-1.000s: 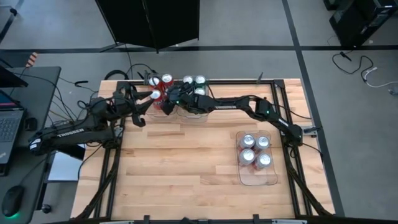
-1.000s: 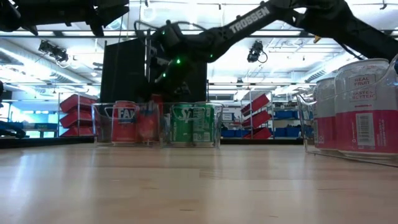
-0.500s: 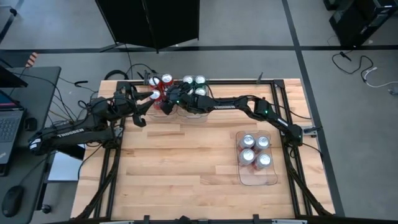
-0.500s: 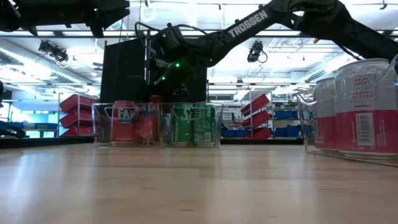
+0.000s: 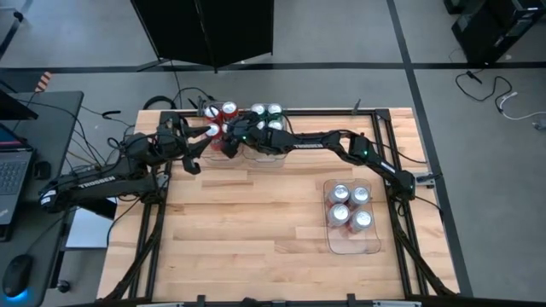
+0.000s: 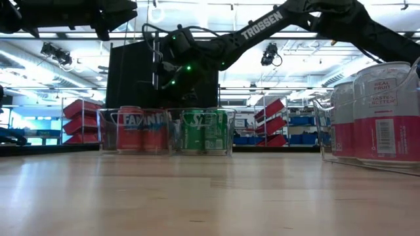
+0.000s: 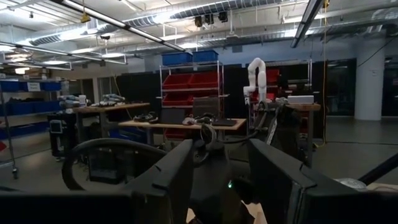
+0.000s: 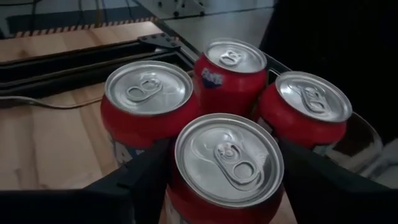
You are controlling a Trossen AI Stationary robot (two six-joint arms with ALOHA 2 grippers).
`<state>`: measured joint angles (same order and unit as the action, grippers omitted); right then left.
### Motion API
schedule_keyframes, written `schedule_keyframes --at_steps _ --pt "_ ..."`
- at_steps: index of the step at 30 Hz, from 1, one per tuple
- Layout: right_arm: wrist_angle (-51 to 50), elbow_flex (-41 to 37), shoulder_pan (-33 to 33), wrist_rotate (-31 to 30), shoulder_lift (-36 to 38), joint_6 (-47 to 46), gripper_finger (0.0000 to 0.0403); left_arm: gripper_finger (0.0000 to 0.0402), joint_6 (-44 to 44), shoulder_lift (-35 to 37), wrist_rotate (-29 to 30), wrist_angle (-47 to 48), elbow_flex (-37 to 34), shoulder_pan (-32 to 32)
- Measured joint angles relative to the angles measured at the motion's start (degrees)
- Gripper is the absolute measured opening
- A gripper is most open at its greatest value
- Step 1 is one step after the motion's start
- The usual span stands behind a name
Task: Sort soda cans
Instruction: Put the red soda can into the top left transparent bin
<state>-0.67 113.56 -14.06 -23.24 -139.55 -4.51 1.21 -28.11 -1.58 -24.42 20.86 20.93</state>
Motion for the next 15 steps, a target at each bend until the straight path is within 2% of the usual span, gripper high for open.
schedule_keyframes --at_steps 4,9,15 --pt "0.05 -0.01 0.37 0.85 0.43 3.70 0.0255 0.0157 0.02 -0.01 -0.02 0.54 0.00 0.00" --pt "-5.12 -0.31 2.26 1.49 3.50 10.28 0.0251 0.0157 0.04 0.01 -0.31 2.68 0.00 0.00" --pt "-22.27 -0.31 5.88 1.77 12.93 15.03 0.0225 0.0157 0.04 -0.01 -0.31 3.92 0.00 0.00"
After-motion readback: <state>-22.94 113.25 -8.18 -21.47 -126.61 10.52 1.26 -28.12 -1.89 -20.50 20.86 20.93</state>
